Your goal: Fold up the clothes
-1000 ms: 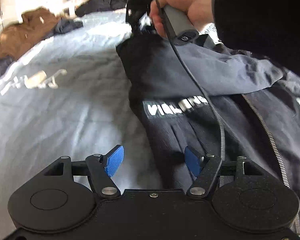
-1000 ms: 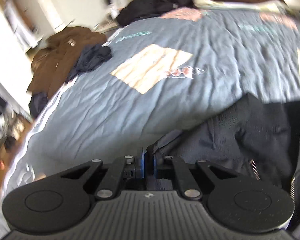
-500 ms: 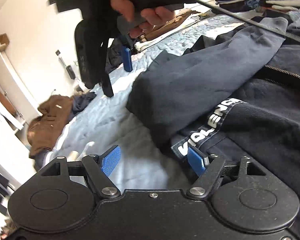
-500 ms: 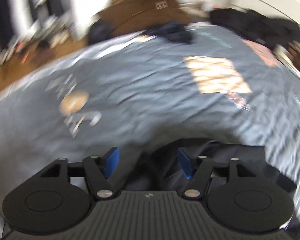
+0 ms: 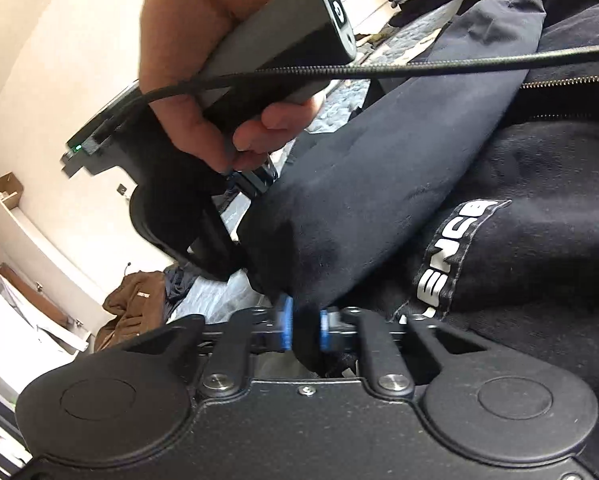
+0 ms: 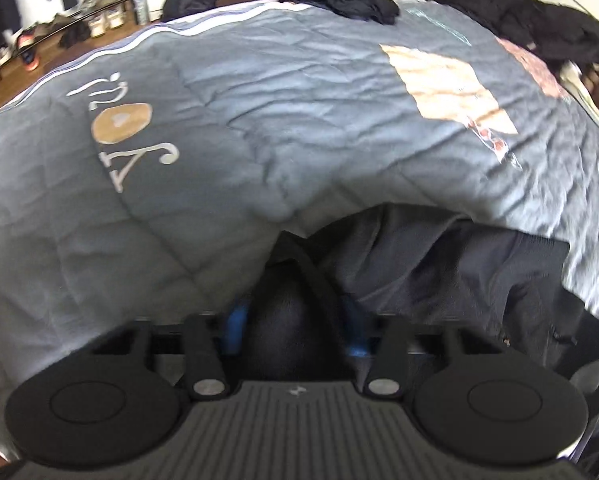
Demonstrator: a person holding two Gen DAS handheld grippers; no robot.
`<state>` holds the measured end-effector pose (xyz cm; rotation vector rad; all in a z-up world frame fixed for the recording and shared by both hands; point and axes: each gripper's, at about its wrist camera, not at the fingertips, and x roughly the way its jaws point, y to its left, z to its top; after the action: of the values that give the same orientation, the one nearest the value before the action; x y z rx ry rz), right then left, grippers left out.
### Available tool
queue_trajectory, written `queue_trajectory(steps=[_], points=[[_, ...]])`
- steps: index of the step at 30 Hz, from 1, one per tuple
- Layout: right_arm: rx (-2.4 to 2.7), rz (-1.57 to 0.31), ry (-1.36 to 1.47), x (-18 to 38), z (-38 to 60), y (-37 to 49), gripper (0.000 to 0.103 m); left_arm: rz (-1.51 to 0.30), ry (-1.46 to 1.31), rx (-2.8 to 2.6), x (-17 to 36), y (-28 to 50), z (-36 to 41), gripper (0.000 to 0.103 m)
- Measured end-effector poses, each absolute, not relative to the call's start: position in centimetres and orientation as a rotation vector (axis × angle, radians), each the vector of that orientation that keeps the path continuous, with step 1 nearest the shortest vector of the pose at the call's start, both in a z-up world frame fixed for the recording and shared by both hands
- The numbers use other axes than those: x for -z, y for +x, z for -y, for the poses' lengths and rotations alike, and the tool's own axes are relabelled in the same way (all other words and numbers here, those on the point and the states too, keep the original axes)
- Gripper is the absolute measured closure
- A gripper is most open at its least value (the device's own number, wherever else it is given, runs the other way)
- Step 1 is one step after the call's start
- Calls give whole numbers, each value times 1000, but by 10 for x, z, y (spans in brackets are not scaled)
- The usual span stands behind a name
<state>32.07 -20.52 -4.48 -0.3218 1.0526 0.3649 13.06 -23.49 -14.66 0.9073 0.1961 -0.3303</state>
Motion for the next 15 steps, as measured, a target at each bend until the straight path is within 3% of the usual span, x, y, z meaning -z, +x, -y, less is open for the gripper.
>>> queue_trajectory(steps=[1,6,11,15], points=[[-354,-1040,-290,44,207,321,85,-188,918,338,146,128,234,101],[-268,-981,-101,44,220,330,96,-186,974,384,144,114,227,102],[-207,-1002,-18,58,231,345,97,-216,981,371,143,115,218,101],[-226,-984,10,50,238,341,89,-160,1013,309,142,117,226,96]])
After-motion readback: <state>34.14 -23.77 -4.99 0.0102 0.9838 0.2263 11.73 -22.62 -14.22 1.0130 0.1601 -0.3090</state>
